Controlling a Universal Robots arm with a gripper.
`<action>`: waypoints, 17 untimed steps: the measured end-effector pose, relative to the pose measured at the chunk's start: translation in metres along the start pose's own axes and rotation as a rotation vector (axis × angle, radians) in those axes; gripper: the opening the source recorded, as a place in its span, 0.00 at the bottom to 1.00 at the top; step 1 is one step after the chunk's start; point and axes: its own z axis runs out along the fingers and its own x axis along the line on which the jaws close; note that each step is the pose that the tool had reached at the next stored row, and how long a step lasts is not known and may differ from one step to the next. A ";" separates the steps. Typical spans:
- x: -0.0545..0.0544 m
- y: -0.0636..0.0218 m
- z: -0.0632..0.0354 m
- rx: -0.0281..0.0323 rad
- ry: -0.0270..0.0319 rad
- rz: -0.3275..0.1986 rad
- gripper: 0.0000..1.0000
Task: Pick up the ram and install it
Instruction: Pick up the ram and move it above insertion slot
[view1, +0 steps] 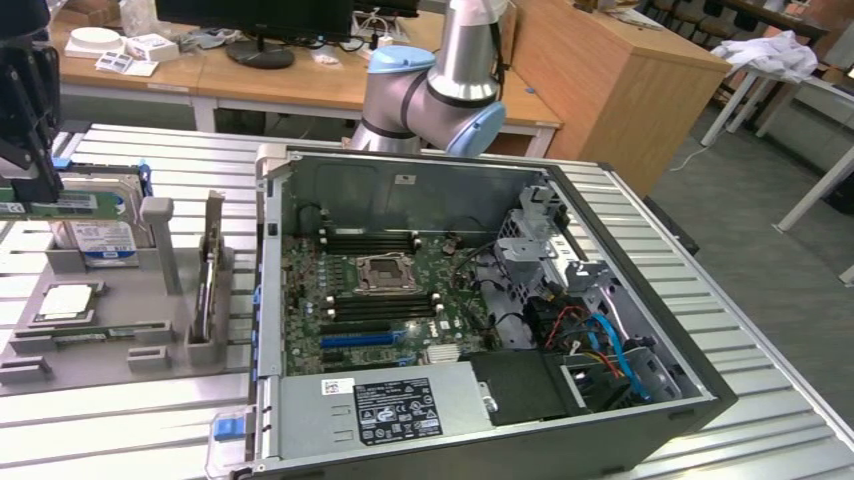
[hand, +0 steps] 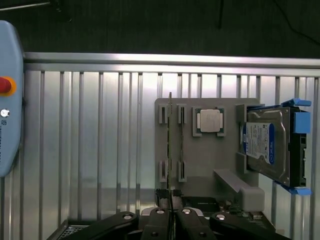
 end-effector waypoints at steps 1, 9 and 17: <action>0.000 0.0000 0.0000 0.0000 0.0000 0.000 0.12; 0.000 -0.0057 -0.0001 -0.0002 0.0000 0.000 0.12; 0.000 -0.0155 -0.0002 -0.0007 0.0001 0.000 0.12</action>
